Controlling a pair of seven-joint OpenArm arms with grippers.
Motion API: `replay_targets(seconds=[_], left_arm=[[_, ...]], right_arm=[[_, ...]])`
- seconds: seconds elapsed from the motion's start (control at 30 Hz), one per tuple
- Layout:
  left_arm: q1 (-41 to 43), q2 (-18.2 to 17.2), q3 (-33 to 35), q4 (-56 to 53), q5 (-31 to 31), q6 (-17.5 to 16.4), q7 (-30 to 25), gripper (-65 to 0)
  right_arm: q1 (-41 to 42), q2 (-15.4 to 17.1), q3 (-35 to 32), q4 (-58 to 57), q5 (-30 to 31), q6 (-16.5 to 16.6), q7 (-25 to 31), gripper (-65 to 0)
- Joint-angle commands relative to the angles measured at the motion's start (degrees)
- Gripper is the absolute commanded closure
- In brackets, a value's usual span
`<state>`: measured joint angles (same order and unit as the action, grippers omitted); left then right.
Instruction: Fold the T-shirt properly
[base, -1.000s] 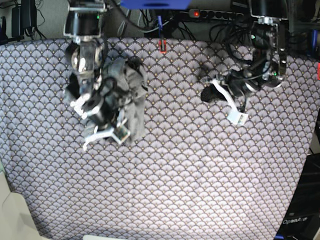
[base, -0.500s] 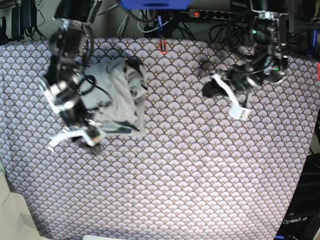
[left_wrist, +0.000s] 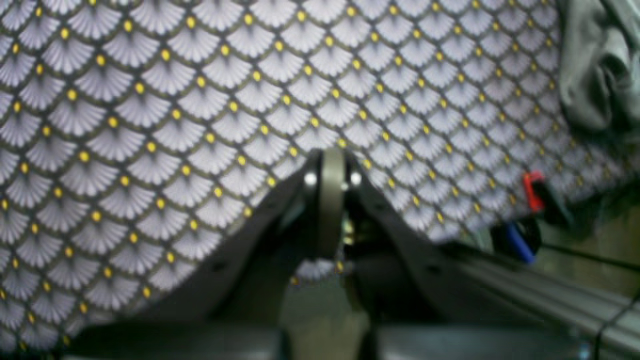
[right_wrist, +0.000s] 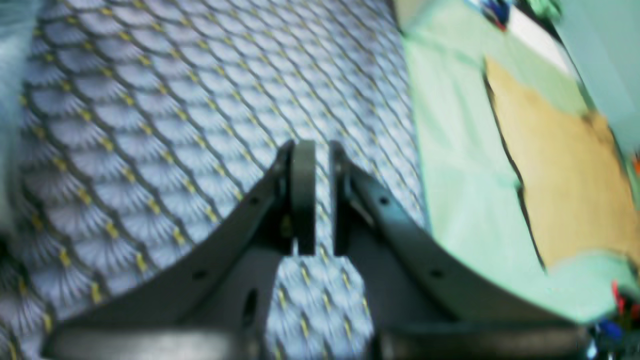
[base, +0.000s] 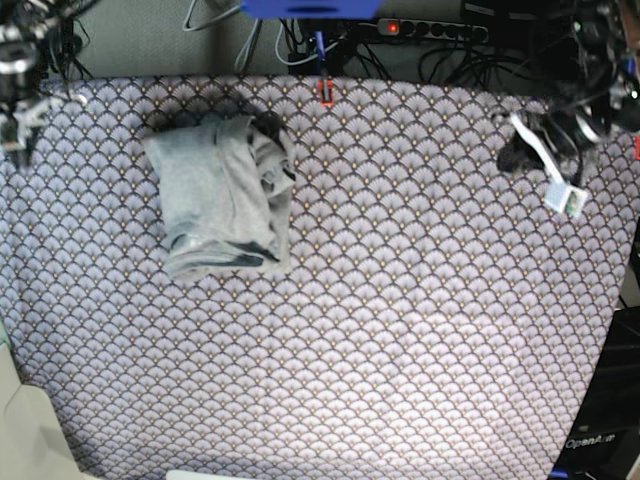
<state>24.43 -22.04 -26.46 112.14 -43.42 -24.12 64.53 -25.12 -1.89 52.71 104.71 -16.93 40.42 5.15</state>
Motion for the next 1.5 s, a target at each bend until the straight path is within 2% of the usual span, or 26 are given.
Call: replay_targets(seconds=[0.0, 0.1, 0.3, 0.4, 0.5, 0.57, 0.7, 0.8, 0.87, 1.0, 1.1, 1.27, 1.37, 1.47], left_arm=[[1.82, -0.68, -0.31, 1.75, -0.58, -0.28, -0.40, 0.0], [6.48, -0.68, -0.31, 2.10, -0.58, -0.28, -1.02, 0.0], [12.45, -0.59, 1.89, 2.19, 0.39, -0.28, -1.72, 0.0], [15.79, -0.59, 7.34, 2.19, 6.10, -0.28, -6.73, 0.0], [19.31, -0.16, 15.34, 1.84, 14.89, -0.28, -12.88, 0.0], [21.07, 1.87, 19.73, 0.35, 19.73, -0.10, -16.40, 0.0], [22.83, 6.35, 22.02, -5.81, 26.32, -0.19, -21.50, 0.0], [23.18, 9.69, 23.78, -11.52, 30.63, -0.19, -26.25, 0.0], [23.18, 10.66, 25.10, -15.30, 32.12, -0.19, -29.15, 0.0], [22.83, 12.15, 27.12, -22.69, 33.44, -0.19, -34.42, 0.0], [22.04, 12.50, 28.17, -29.19, 33.35, -0.19, -39.17, 0.0], [17.82, 12.59, 29.05, -40.18, 33.35, -0.19, -44.71, 0.0], [14.04, 12.59, 29.75, -48.62, 33.35, -0.19, -47.96, 0.0], [11.14, 11.98, 32.30, -54.95, 33.26, -0.19, -50.77, 0.0]], right_arm=[[-2.44, 0.44, 1.75, -0.13, 3.17, -0.42, 1.58, -2.5], [-5.86, 0.44, 7.38, -2.77, 8.09, -0.42, 5.71, -2.5], [-5.95, -0.26, 17.14, -13.41, 8.44, -0.42, 18.28, -2.6], [-6.13, -0.18, 20.65, -19.12, 8.44, -0.42, 24.79, -2.7], [-6.13, 0.35, 24.43, -24.84, 8.36, -0.42, 30.59, -2.7], [-6.39, 1.76, 25.05, -28.88, 8.36, -0.42, 33.31, -2.7], [-8.50, 5.19, 24.70, -37.41, 8.36, -0.42, 35.69, -2.7], [-8.85, 9.14, 24.61, -46.29, 8.36, -0.42, 37.36, -2.8], [-8.85, 11.17, 24.61, -51.65, 7.92, -0.42, 38.85, -2.9], [-8.33, 15.91, 25.14, -62.99, 2.20, -0.42, 40.79, -2.7], [-8.15, 19.25, 25.05, -71.87, 0.71, -0.42, 43.16, -2.9], [-6.83, 20.31, 24.61, -76.71, -0.70, -0.42, 42.90, -3.0], [-6.48, 19.87, 25.05, -76.97, -5.09, -0.42, 41.93, -3.0], [-5.86, 18.02, 25.14, -76.97, -7.29, -0.42, 40.79, -3.0]])
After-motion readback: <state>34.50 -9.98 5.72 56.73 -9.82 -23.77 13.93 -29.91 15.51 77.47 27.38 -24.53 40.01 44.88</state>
